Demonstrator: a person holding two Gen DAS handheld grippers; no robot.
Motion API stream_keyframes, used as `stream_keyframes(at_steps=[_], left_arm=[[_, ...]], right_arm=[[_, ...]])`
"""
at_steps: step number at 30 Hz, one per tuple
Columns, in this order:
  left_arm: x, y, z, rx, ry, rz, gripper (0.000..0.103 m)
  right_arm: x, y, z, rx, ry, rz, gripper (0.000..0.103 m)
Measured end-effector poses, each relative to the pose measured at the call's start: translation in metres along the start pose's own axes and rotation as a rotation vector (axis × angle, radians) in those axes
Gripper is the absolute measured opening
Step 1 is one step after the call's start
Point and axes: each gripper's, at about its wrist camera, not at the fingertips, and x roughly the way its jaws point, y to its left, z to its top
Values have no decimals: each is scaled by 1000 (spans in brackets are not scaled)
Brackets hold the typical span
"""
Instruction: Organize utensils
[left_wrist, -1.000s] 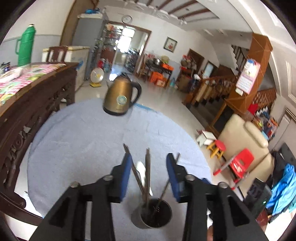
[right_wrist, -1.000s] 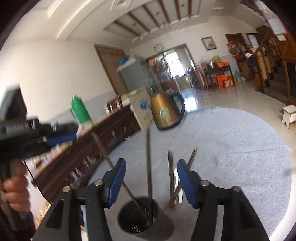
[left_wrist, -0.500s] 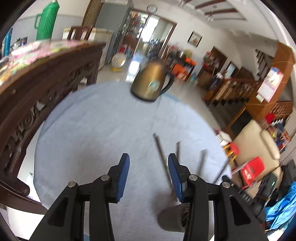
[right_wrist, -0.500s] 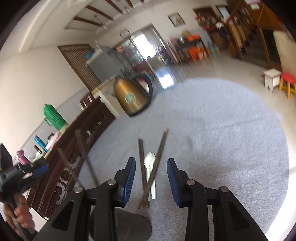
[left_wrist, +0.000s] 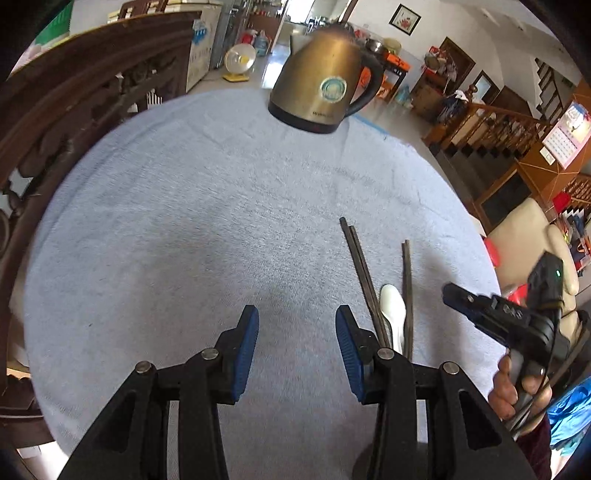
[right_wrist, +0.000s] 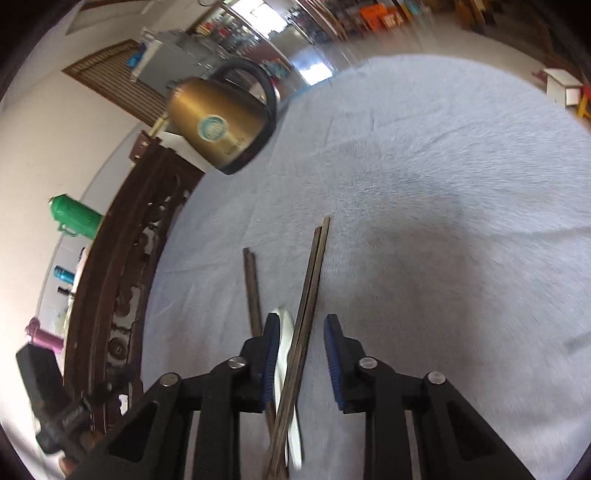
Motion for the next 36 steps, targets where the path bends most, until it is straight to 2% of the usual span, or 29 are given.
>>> stream_keyframes(at_steps=[4,6,7,8,16,19,21,25,29,32,36], left_arm=[[22,3,11,-8,29,9,44],[28,3,16,-4,36,19,44],[32,3,18,-6,40,19,44],[34,2,19,-8,43,16,44],[71,-20,31,2,66,-36,44],[86,-32,38,3,70,-65,44],[96,-38,43,1,71,-54,44],[116,-47,48,-3,85,-51,44],[126,-56,45,49,75,21,43],[126,-68,42,156,75,69,43],[121,-71,39,227,86,90,41]], right_arm=[[41,10,14,-47,40,-53,21],[56,15,10,-58,74,-84,12],[57,16,9,-53,49,-83,7],[58,17,7,-56,45,-82,6],[17,-13,2,-9,-20,-4,6],[5,-18,5,-22,-40,-32,6],[2,-19,4,-39,-40,-76,6],[2,-24,0,-37,-22,-92,6],[1,-27,-4,-44,-14,-84,6],[2,-27,-3,-54,-10,-78,6],[1,-18,0,-87,-18,-92,9]])
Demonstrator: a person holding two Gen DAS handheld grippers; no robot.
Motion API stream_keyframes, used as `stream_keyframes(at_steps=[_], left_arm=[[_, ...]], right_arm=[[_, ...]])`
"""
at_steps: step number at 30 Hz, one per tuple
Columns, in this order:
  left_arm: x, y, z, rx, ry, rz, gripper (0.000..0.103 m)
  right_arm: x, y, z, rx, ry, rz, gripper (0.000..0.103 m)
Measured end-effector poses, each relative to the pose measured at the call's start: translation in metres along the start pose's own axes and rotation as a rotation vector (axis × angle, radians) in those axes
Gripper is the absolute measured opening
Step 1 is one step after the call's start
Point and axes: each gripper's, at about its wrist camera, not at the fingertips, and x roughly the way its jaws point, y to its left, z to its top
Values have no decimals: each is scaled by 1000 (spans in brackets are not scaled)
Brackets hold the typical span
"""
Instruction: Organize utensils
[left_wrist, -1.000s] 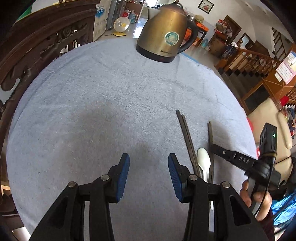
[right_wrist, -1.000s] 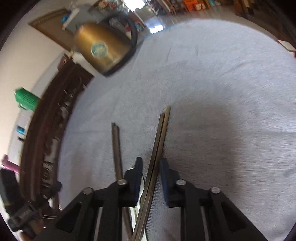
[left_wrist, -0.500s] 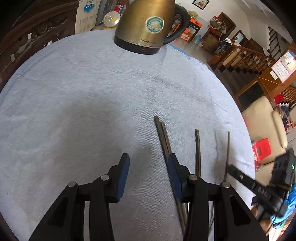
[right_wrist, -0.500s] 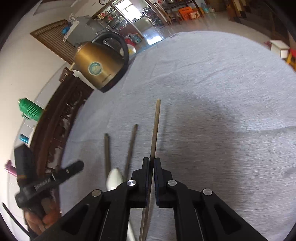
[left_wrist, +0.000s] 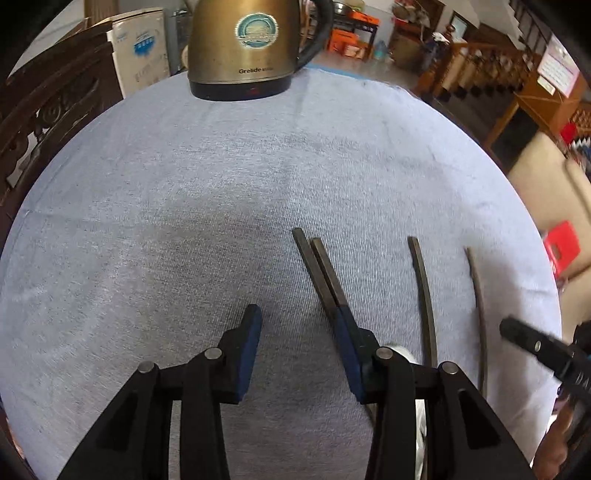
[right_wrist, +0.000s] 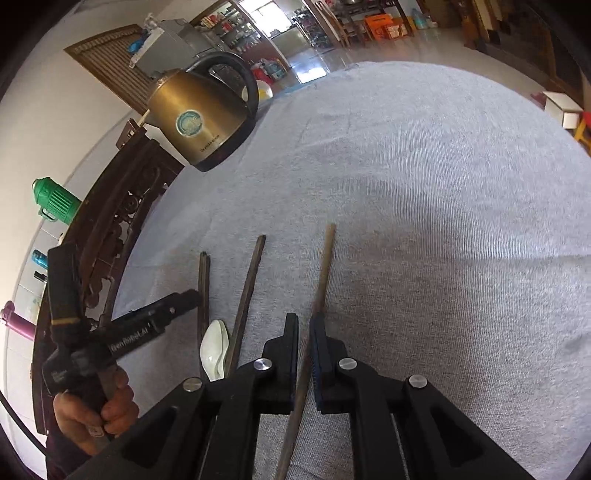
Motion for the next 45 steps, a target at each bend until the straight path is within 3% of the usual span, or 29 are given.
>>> stream_keyframes(at_steps=[3,9,16,17,20,22,24,26,32,45], left_arm=[[-3,8,-2,29,22,44,26],[-13,35,4,-87,24,-46,26],[1,31,17,-147,28,-33,26],[1,30,18,-144,23,-25,26],[2,27,22,-145,23,-2,26],[6,21,28,-128,21,25,19],[6,19,28,-120,24,10,8],[4,17,27,-117,31,1,8],[-14,31,2,-97,6,-6,6],[-164,34,-75,-90,-302,-6,6]], right_arm=[[0,0,6,-1,-10,-14,9],[9,-15,18,63,-8,-74,10],[21,-10,28,75,12,-57,11],[24,-8,30,67,21,-65,15],[32,-1,32,50,15,-119,17],[35,8,33,10,20,-162,16],[39,19,33,-50,29,-236,9],[41,26,32,-87,33,-273,7],[16,16,15,-54,-13,-181,6],[-103,39,-45,-121,-275,21,6]])
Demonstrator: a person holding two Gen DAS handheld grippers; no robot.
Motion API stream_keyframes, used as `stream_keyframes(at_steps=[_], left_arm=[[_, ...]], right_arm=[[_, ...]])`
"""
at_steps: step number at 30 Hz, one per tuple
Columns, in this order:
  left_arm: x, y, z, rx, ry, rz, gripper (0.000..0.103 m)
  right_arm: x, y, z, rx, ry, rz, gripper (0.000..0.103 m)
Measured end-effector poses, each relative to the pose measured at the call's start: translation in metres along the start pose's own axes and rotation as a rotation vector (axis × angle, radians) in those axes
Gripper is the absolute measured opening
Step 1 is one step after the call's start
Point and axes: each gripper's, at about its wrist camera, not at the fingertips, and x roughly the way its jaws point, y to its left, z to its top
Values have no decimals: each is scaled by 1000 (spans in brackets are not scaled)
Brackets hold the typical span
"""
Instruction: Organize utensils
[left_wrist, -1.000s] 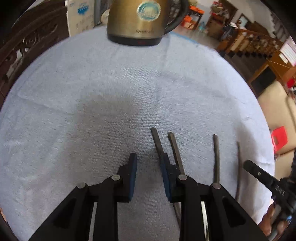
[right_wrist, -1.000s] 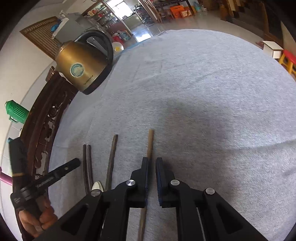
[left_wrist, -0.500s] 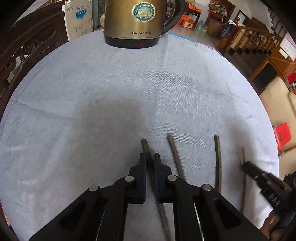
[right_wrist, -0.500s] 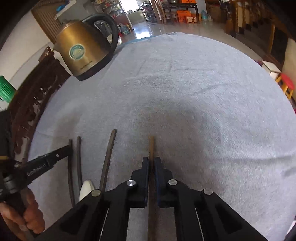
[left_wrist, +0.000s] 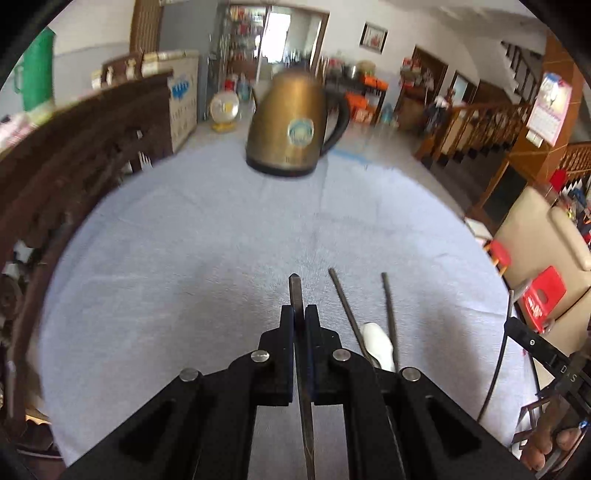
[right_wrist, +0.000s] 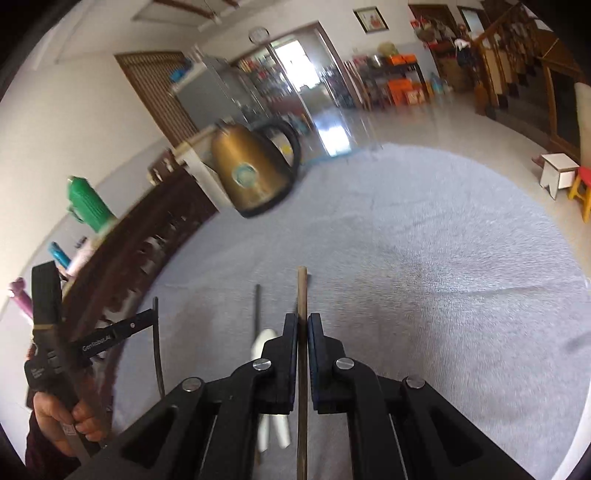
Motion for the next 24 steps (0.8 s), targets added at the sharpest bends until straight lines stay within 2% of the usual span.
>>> stream_keyframes(at_steps=[4,9,14,24], left_arm=[[-58,-4,-12,-1,-128,-8,5],[-106,-17,-29,0,-230,-9,5],[-137,-24,-38,-9,-303,-25,5],[-193,-42,-33,14,-429,-33,5]], right_arm=[[-37,14,-12,-6,-80,9,6],[-75,27,-20,-17,-181,9,6],[-113,44,-29,-40,-276,16,6],[-168,80,-34,-114,-433,-12,6]])
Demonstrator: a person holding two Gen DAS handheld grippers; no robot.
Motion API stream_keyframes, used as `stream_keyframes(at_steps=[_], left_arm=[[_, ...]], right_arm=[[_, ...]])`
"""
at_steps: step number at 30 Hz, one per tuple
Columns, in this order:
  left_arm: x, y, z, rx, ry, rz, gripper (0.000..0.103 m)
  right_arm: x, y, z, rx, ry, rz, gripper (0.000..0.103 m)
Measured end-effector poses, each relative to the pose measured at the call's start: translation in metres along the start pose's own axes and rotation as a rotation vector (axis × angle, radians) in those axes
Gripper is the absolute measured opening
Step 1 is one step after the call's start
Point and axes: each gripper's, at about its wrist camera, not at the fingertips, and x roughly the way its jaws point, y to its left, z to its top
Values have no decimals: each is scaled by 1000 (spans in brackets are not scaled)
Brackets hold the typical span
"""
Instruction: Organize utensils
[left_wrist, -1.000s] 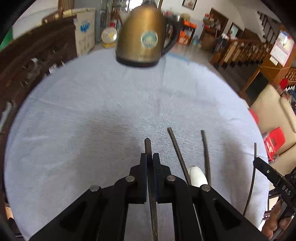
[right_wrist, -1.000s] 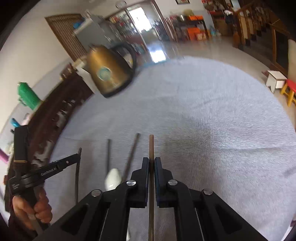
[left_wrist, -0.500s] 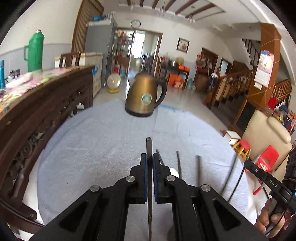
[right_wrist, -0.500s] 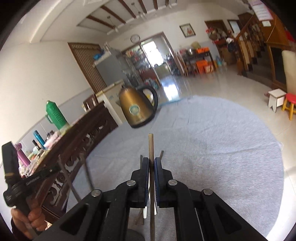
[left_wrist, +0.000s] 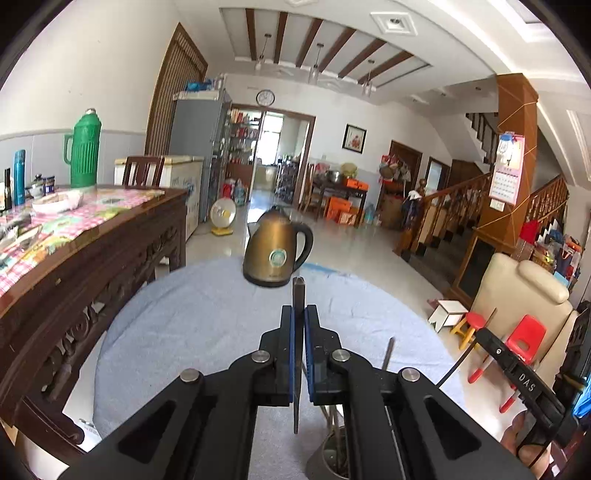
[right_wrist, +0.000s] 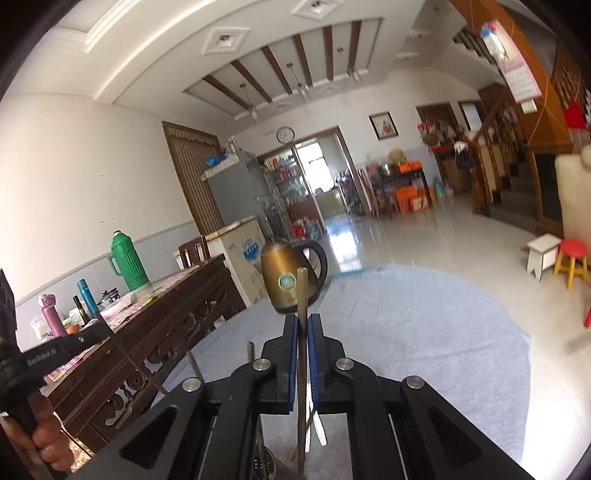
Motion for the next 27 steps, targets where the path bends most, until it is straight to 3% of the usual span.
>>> stream_keyframes(at_steps=[15,20,27], left_arm=[[-51,-32,19,44,-103,-83,5],[-46,-39,10,49,-69,-97,5],[-19,-38,-15,17,42,-87,5]], right_arm=[[-60,38,25,-41,-168,50,6],[-56,47,16,-60,-128,69,6],[-41,54,-8,-89,-44,61,6]])
